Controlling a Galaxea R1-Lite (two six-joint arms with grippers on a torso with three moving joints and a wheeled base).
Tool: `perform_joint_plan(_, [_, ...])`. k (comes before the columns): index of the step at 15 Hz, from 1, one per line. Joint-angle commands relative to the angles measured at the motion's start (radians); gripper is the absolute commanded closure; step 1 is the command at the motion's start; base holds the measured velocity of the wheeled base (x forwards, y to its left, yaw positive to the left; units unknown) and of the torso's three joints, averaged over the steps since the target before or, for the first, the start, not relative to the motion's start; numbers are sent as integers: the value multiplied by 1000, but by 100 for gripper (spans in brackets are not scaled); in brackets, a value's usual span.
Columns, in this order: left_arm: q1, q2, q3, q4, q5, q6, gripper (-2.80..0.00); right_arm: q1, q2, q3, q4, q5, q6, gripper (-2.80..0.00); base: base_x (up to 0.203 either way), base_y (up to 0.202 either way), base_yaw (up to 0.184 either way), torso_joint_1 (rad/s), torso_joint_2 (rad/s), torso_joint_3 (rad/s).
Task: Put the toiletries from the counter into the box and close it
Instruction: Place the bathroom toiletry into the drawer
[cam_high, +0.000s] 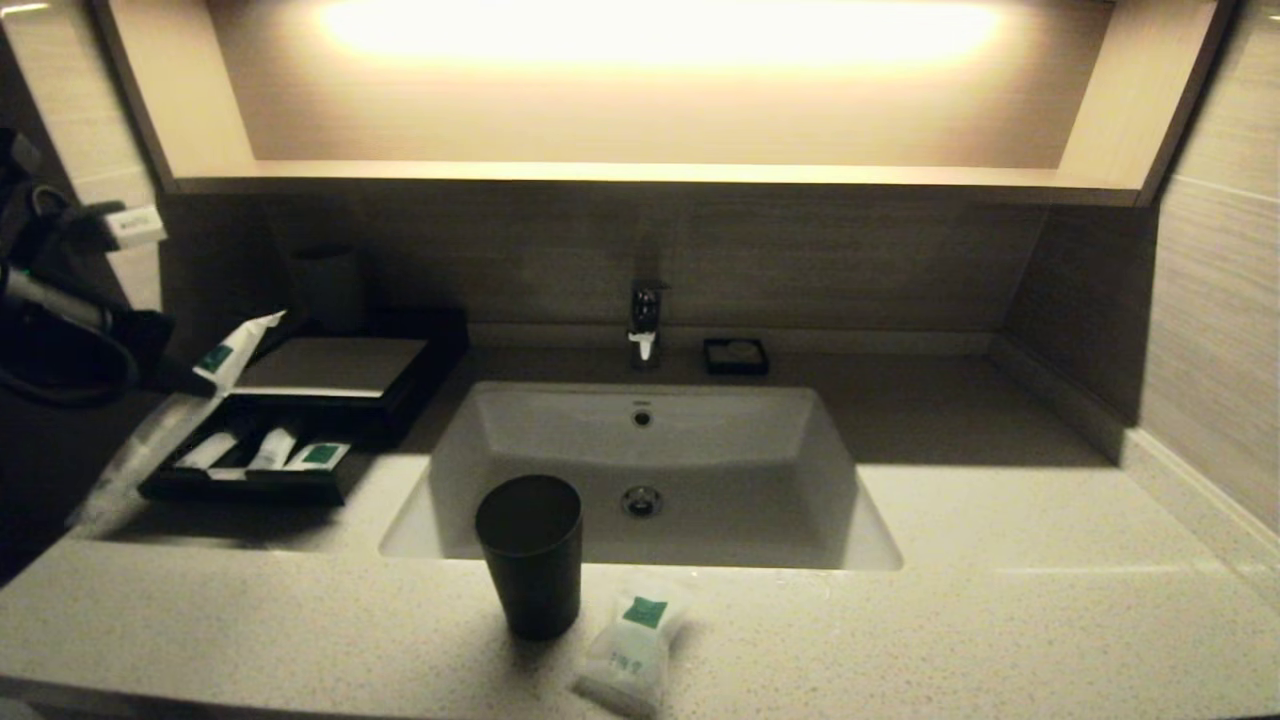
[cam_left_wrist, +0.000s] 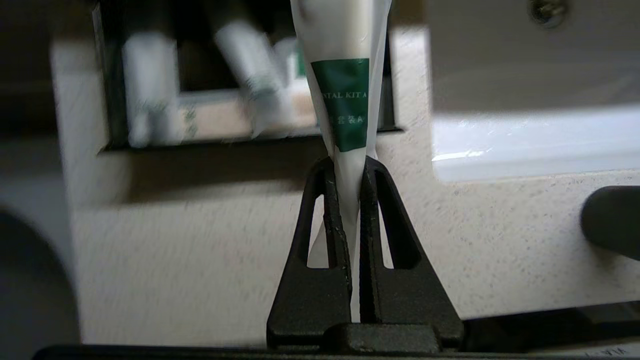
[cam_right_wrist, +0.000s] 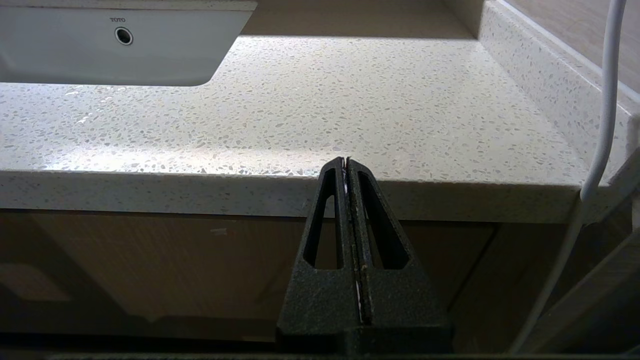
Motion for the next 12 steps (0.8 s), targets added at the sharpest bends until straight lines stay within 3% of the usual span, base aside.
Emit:
perform_joint_plan(1, [4, 70, -115, 100, 51, -3, 0, 0, 1, 2, 0, 1, 0, 0, 0, 0, 0, 0, 0, 0])
perform_joint_plan(3, [4, 138, -204, 168, 94, -6, 0, 0, 0, 2, 0, 1, 0, 0, 0, 0, 0, 0, 0, 0])
perform_joint_plan(5, [4, 171, -213, 188, 168, -5, 0, 0, 1, 2, 0, 1, 0, 0, 0, 0, 0, 0, 0, 0])
perform_joint_plan(12, [4, 263, -213, 174, 177, -2, 0, 0, 0, 2, 0, 1, 0, 0, 0, 0, 0, 0, 0, 0])
